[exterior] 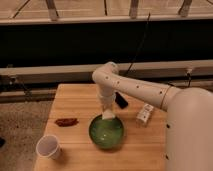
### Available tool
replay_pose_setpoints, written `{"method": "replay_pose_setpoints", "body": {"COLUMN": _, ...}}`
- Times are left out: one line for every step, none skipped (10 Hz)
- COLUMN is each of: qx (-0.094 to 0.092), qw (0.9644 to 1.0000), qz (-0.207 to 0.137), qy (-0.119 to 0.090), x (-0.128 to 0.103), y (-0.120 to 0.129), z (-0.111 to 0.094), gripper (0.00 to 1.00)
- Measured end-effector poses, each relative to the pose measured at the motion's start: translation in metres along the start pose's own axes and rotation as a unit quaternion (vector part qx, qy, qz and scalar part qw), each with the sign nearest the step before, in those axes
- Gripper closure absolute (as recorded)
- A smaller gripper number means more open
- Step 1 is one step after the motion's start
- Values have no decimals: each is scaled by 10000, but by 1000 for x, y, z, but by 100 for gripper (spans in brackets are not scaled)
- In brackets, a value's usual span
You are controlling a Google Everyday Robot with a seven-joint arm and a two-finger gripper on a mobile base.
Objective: Place the white sponge in the ceramic bowl
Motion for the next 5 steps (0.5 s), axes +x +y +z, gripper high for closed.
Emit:
{"method": "replay_pose_setpoints", "body": {"qx": 15, "qw": 10000, "qz": -21, "qy": 4, "x": -3, "y": -2, "z": 1, "gripper": 100}}
{"method": "replay_pose_setpoints", "body": {"qx": 46, "qw": 10000, "qz": -47, "qy": 10, "x": -7, "y": -6, "z": 2, "gripper": 100}}
{"method": "replay_pose_setpoints", "body": {"qx": 40, "qw": 10000, "qz": -46, "qy": 5, "x": -12, "y": -4, "z": 2, "gripper": 100}}
{"method": "replay_pose_setpoints", "body": {"qx": 35, "qw": 10000, "qz": -37, "qy": -5, "x": -13, "y": -2, "z": 3, "gripper": 100}}
{"method": "replay_pose_setpoints", "body": {"qx": 44, "qw": 10000, "qz": -53, "qy": -17, "x": -13, "y": -3, "z": 5, "gripper": 100}}
